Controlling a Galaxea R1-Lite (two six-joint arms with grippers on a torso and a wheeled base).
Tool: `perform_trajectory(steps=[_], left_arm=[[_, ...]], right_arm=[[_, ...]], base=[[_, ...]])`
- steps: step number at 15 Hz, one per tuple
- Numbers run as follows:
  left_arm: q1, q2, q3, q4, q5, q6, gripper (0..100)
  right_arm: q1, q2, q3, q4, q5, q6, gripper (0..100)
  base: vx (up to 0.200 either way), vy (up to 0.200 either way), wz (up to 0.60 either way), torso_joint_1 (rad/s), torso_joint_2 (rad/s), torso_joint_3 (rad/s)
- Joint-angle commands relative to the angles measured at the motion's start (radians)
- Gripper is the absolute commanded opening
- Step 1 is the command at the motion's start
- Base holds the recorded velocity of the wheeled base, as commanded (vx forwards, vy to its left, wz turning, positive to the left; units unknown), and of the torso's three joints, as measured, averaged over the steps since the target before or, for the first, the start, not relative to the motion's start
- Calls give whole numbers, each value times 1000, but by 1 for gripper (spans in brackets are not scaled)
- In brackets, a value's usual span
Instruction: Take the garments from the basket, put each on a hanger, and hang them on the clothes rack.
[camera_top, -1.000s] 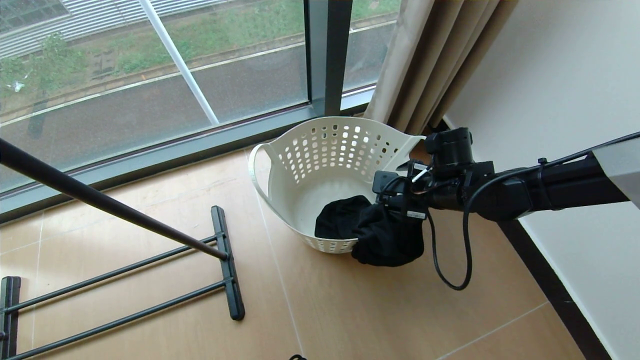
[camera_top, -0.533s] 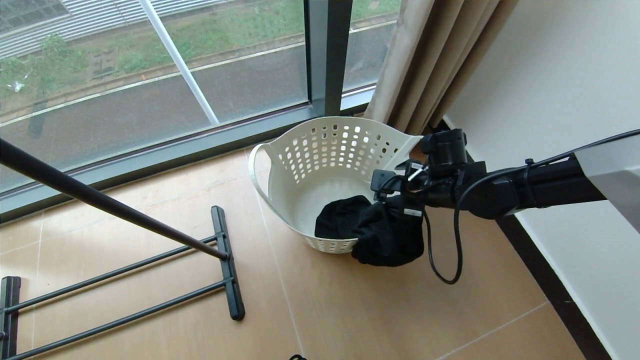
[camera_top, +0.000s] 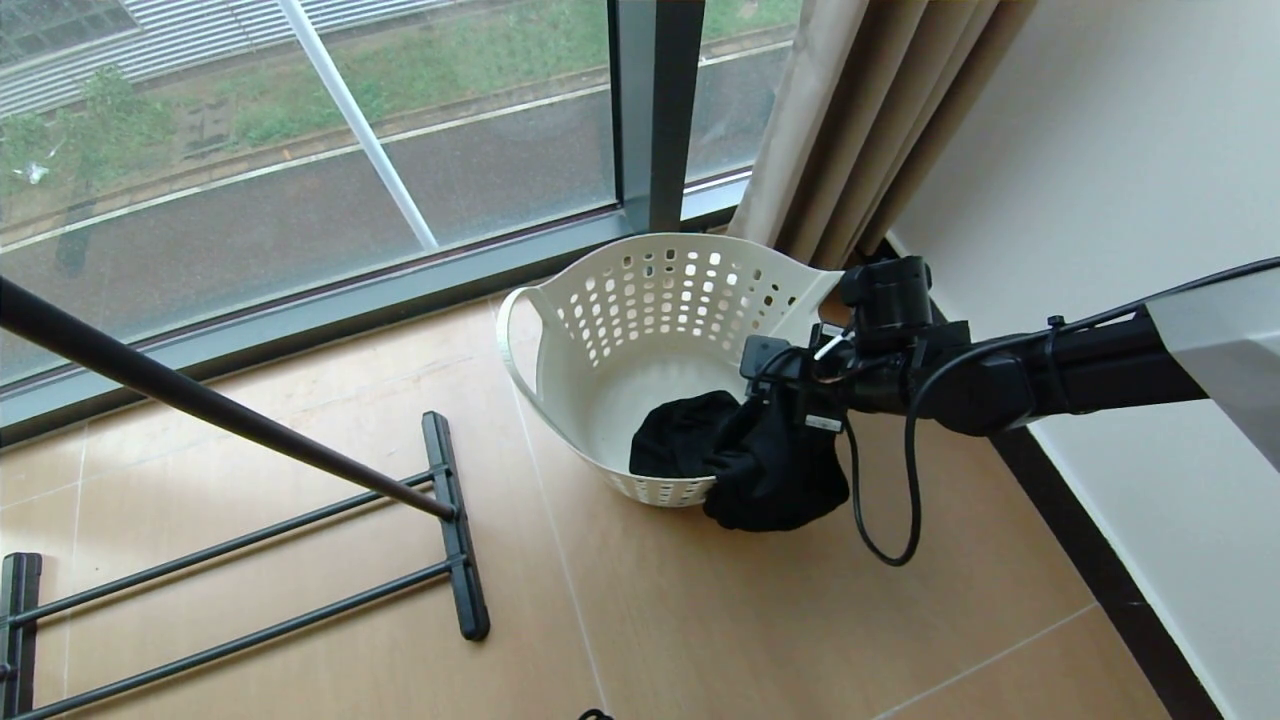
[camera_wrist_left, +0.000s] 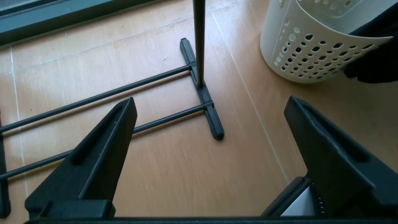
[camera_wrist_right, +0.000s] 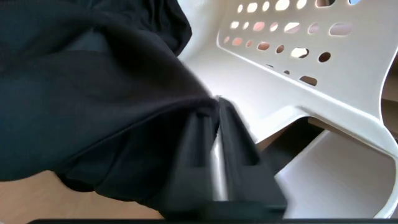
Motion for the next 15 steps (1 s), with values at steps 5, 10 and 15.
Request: perform_trajectory(steps=[5, 10, 15], left_arm=[[0, 1, 0, 0, -6, 21, 100], [0, 1, -1, 0, -20, 20, 100], [0, 1, -1, 0, -15, 18, 100]], right_arm=[[29, -236, 132, 5, 11, 217, 0], [38, -695, 499, 2, 138, 361, 0], [141, -1002, 719, 2, 256, 447, 0]], base=[[0, 0, 0, 0, 0, 0], [0, 0, 0, 0, 0, 0], [0, 0, 0, 1, 0, 14]])
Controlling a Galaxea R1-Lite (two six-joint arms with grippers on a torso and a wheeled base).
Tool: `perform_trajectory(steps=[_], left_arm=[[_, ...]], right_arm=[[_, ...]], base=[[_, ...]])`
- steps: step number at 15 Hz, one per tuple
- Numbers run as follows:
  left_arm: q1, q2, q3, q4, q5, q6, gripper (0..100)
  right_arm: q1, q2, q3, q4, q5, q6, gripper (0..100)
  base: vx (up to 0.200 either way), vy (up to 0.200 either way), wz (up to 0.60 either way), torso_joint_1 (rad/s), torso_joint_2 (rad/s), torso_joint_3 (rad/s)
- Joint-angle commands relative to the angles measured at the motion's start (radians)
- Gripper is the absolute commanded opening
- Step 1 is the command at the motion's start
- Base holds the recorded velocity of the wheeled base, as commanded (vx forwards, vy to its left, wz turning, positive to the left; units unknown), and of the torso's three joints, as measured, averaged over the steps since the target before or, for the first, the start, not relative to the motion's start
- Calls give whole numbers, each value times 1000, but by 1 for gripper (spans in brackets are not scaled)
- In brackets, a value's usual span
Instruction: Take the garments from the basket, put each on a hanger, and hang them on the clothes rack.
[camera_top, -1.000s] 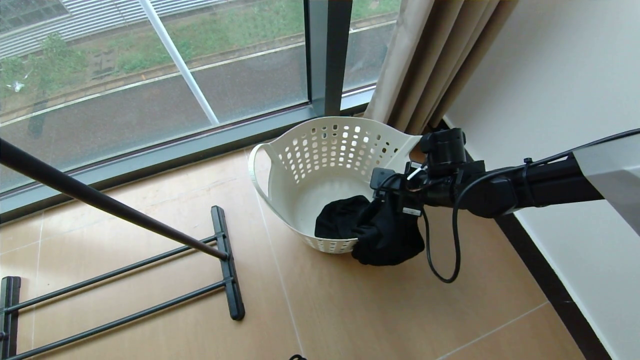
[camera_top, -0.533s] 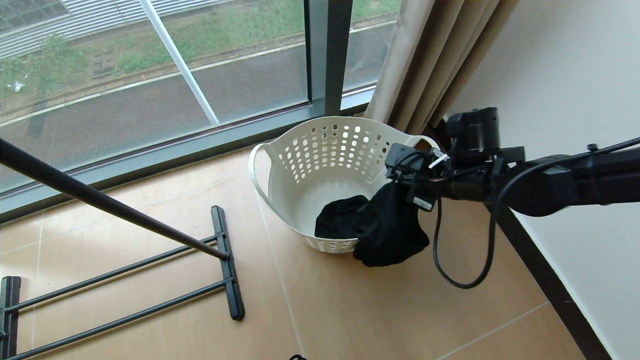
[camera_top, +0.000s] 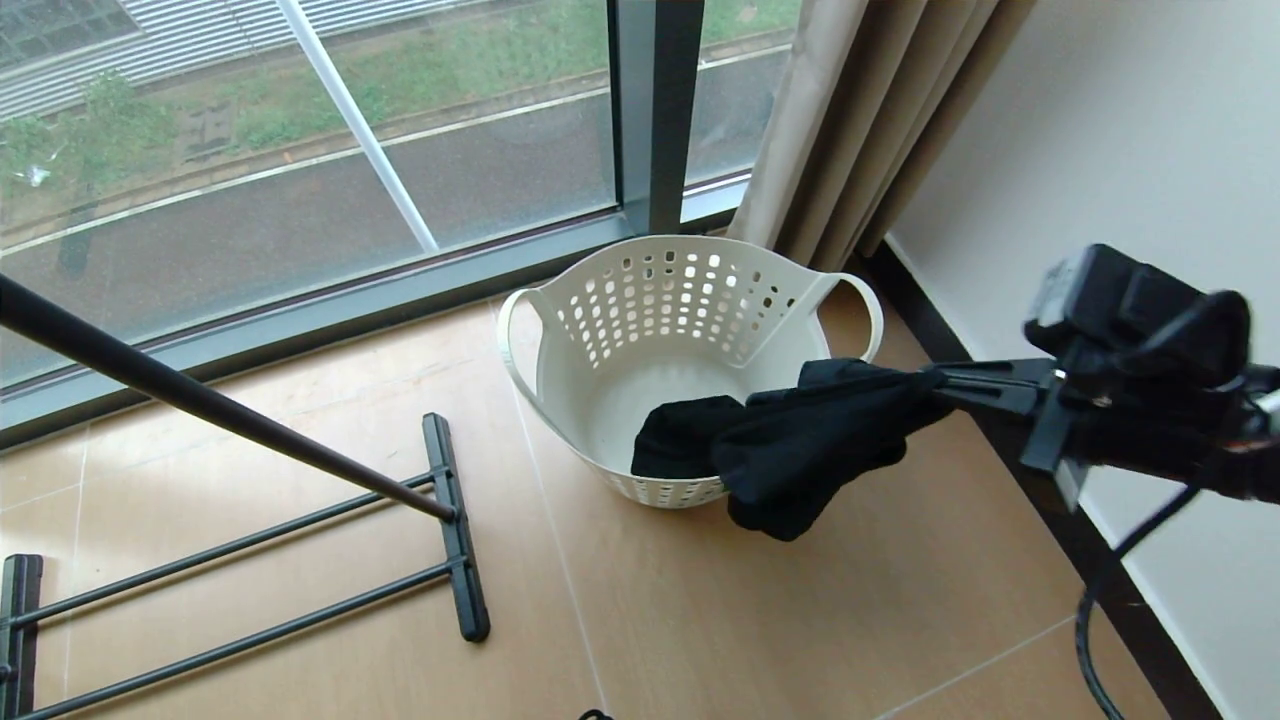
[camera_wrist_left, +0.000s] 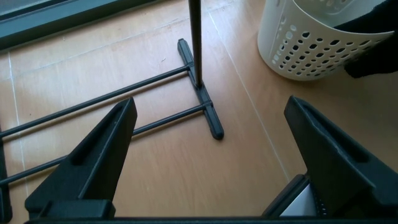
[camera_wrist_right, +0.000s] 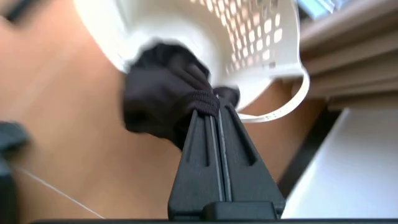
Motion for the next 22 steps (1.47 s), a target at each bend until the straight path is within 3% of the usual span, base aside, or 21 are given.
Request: perform_trajectory(steps=[1, 10, 22], left_arm=[[0, 1, 0, 0, 2, -6, 100], [-2, 1, 0, 0, 5, -9, 100], [0, 1, 0, 0, 3, -9, 100]], right_arm=[[80, -187, 121, -11, 25, 46, 0], [81, -87, 106, -14, 24, 67, 0], [81, -87, 109, -14, 24, 66, 0]], base=[[0, 0, 0, 2, -2, 134], [0, 0, 0, 6, -15, 176], [0, 0, 0, 163, -434, -66]])
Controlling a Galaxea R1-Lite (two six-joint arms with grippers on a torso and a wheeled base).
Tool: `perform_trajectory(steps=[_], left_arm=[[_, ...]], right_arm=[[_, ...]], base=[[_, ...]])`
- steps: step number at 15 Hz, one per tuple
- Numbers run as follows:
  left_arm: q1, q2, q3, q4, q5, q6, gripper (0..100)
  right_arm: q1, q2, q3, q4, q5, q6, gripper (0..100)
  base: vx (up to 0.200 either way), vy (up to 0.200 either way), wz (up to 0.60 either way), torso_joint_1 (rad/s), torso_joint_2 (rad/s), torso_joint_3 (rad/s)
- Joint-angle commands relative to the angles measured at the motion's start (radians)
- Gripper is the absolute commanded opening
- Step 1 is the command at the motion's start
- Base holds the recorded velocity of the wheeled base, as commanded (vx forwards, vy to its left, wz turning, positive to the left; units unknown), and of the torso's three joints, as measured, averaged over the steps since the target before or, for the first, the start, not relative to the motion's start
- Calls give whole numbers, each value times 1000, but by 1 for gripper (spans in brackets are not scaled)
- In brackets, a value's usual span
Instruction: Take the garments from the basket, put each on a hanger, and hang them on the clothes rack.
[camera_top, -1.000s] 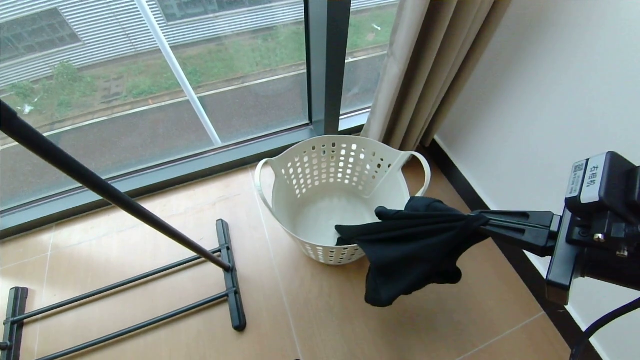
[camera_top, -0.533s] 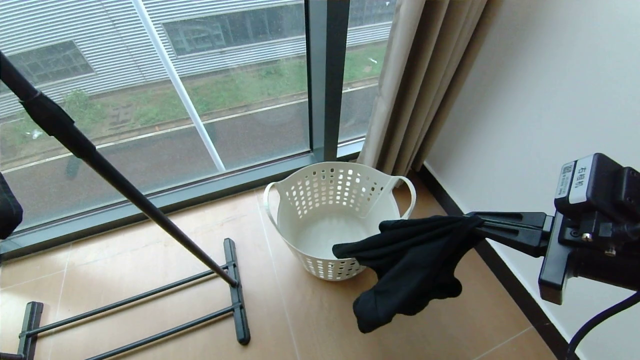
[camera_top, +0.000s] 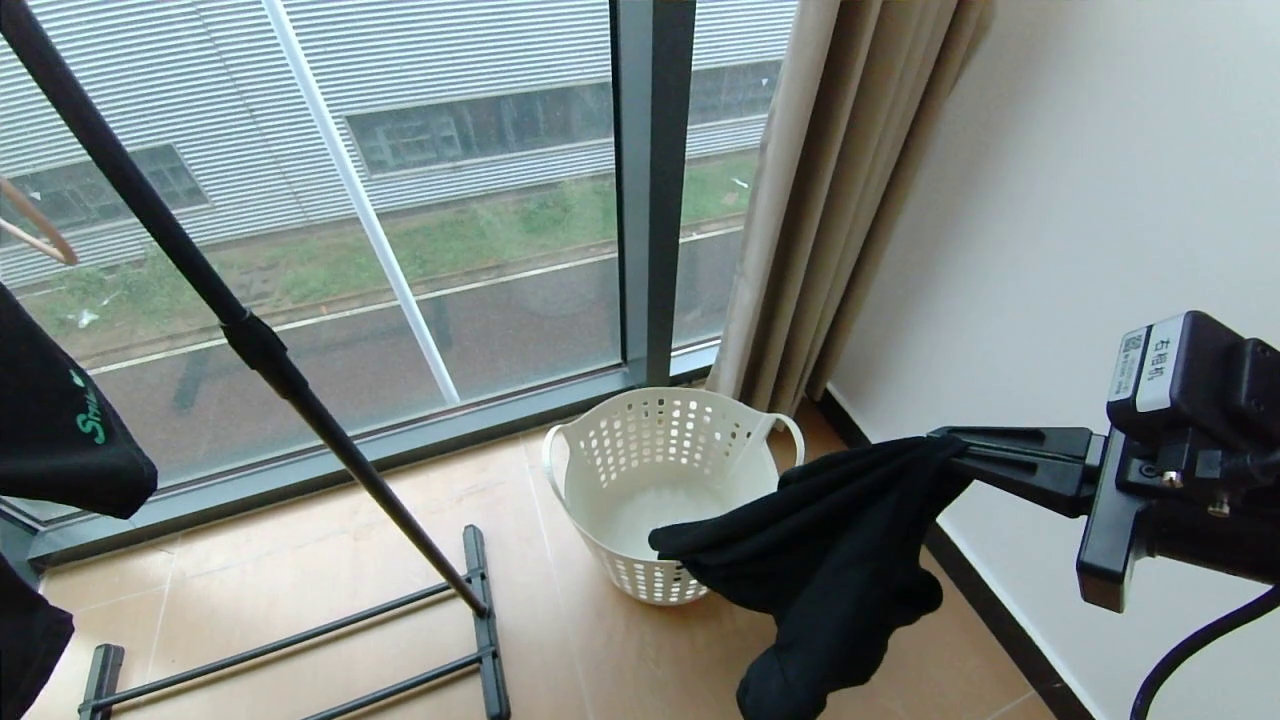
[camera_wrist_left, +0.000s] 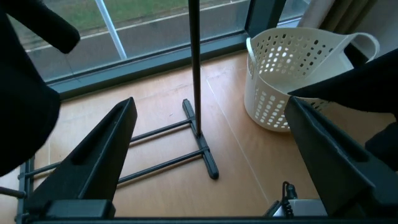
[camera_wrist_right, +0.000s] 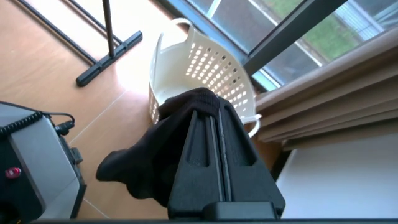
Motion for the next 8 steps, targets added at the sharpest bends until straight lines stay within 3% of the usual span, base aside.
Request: perform_trajectory(steps=[1, 8], left_arm=[[-1, 1, 0, 0, 0, 0, 100], [0, 1, 0, 0, -1, 0, 100]], right_arm=[[0, 3, 0, -1, 0, -1, 0], [0, -2, 4, -1, 0, -1, 0]], base=[[0, 0, 0, 212, -476, -80], [0, 0, 0, 224, -496, -78]])
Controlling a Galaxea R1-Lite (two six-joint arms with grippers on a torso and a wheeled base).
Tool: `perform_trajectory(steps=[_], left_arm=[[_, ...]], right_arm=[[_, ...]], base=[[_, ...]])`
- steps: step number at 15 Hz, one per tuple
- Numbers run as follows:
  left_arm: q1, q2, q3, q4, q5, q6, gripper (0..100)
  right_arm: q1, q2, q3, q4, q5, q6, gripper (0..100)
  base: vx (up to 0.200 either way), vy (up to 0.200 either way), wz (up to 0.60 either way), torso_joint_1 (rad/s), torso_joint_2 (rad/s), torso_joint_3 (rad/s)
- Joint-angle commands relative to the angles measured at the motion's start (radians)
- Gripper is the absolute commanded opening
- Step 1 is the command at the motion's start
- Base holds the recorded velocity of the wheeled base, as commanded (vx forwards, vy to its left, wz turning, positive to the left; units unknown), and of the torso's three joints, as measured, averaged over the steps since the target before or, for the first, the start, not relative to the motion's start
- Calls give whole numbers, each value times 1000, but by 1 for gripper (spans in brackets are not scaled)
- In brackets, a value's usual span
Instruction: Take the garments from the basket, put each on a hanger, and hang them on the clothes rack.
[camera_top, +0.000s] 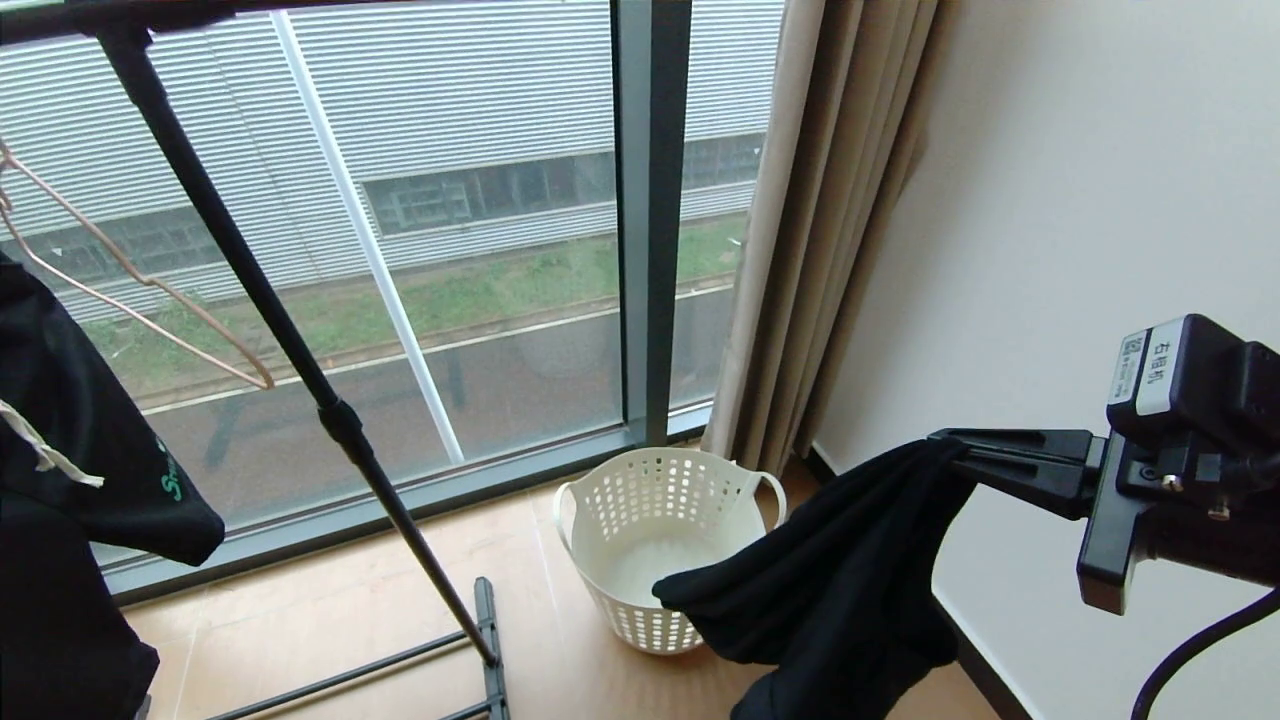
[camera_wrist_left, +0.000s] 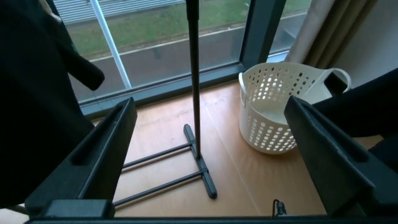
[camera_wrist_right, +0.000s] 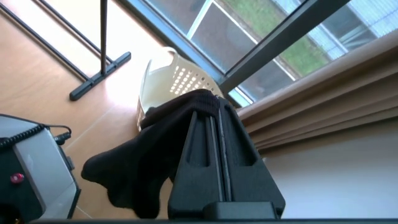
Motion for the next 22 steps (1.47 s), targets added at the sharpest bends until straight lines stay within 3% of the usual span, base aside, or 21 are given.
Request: perform_trajectory(steps=[1, 12, 22], left_arm=[[-1, 1, 0, 0, 0, 0, 100], [0, 1, 0, 0, 5, -3, 100], [0, 1, 0, 0, 0, -17, 100]], right_arm=[[0, -1, 0, 1, 0, 0, 0], [0, -1, 2, 1, 0, 0, 0], [0, -4, 11, 1, -1, -2, 0]], base=[[0, 0, 0, 246, -525, -90], [0, 0, 0, 262, -560, -117], [0, 0, 0, 185, -376, -190]])
